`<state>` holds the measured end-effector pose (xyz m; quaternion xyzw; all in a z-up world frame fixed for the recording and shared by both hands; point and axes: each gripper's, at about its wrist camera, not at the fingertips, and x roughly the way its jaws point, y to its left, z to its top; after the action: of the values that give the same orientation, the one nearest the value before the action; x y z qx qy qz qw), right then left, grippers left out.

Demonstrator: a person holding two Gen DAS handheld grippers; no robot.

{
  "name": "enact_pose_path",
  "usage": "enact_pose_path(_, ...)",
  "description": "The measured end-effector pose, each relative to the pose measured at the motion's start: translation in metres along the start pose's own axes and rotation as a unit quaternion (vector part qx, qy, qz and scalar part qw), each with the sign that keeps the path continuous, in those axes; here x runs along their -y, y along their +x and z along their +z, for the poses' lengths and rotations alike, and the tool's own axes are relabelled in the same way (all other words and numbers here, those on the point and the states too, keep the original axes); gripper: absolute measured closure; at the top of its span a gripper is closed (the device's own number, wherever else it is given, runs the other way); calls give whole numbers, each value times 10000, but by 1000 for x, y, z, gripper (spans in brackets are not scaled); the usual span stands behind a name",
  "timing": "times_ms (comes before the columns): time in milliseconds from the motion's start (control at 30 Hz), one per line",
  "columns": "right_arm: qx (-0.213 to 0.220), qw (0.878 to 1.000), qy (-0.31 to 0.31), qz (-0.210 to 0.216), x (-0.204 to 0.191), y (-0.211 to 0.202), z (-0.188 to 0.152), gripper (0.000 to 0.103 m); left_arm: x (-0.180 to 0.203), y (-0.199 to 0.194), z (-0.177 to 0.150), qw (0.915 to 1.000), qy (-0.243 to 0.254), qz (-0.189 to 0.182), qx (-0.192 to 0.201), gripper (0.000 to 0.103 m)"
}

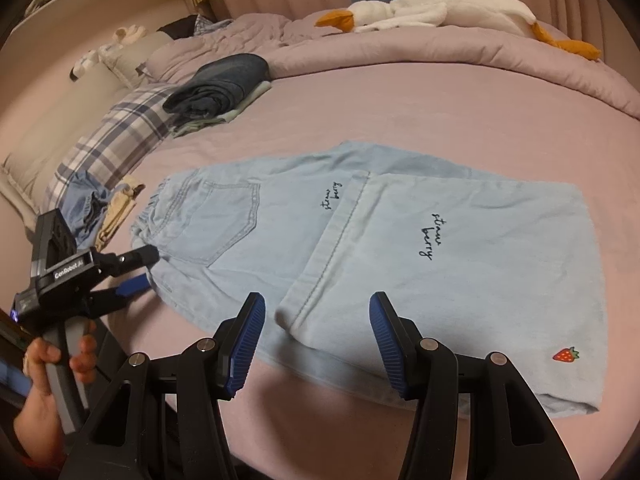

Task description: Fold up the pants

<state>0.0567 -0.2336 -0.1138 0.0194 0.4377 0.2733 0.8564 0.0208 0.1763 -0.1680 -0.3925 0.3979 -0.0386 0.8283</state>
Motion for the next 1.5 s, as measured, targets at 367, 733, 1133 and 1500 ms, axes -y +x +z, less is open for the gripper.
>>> enact_pose_path(367, -83, 9998, -170, -30, -12, 9, 8, 48, 7, 17, 20, 9999, -114, -61, 90, 41)
enact_pose_path(733, -147, 9998, -158, -26, -18, 19, 18, 48, 15, 16, 25, 9993, 154, 281, 199, 77)
enact_pose_path(1133, -367, 9993, 42, 25, -22, 42, 52, 49, 22, 13, 25, 9959, 814, 246, 319, 77)
enact_pose_path(1500, -561, 9951, -244, -774, -23, 85, 99, 70, 29, 15, 26, 9944, 969, 259, 332, 77)
